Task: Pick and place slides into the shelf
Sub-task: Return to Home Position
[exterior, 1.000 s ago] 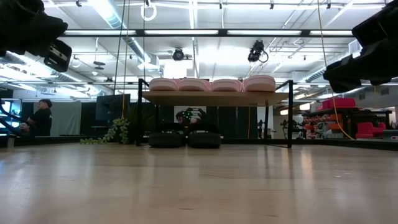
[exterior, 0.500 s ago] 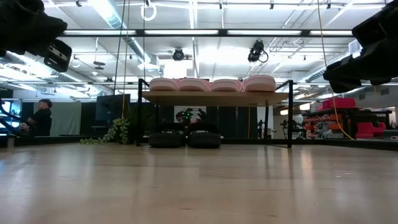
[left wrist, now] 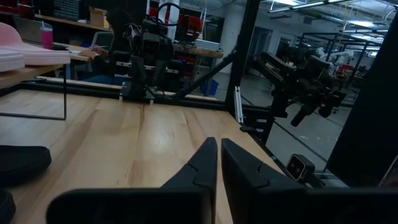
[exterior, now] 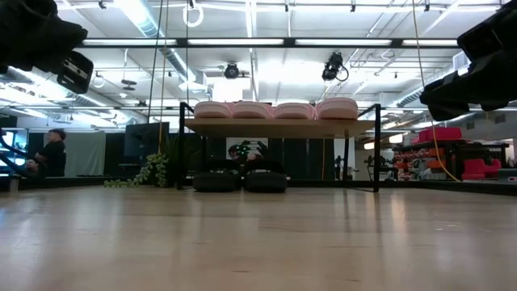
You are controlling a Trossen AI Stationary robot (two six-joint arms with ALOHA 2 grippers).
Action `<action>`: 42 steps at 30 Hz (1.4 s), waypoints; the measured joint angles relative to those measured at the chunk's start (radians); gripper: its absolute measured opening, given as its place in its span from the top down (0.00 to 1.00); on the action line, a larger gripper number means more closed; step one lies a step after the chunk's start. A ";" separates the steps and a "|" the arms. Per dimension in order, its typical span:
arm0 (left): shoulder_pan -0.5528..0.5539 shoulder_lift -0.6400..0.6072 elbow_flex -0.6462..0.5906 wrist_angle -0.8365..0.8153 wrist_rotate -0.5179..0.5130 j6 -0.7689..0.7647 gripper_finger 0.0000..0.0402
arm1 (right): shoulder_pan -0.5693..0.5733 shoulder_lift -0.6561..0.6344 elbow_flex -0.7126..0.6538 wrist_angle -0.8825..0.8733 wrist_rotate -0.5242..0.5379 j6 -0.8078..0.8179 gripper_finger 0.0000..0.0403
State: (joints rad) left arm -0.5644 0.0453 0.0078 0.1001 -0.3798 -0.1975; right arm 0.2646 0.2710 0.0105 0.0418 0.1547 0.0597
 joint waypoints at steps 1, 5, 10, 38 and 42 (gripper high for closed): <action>0.000 0.000 0.000 0.000 0.000 0.001 0.94 | 0.000 0.000 0.000 0.000 0.000 0.000 0.73; 0.000 0.000 0.000 0.000 0.000 0.001 0.95 | 0.000 0.000 0.000 0.000 0.000 0.000 0.73; 0.000 0.000 0.000 0.000 0.000 0.000 0.93 | 0.000 0.000 0.000 0.000 0.000 0.000 0.73; 0.000 0.000 0.000 0.000 0.000 0.000 0.91 | 0.000 0.000 0.000 0.000 0.001 0.000 0.73; 0.000 0.000 0.000 0.000 0.000 0.000 0.92 | 0.000 0.000 0.000 0.000 0.001 0.000 0.73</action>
State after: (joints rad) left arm -0.5644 0.0455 0.0078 0.0998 -0.3801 -0.1972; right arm 0.2647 0.2710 0.0105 0.0414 0.1555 0.0601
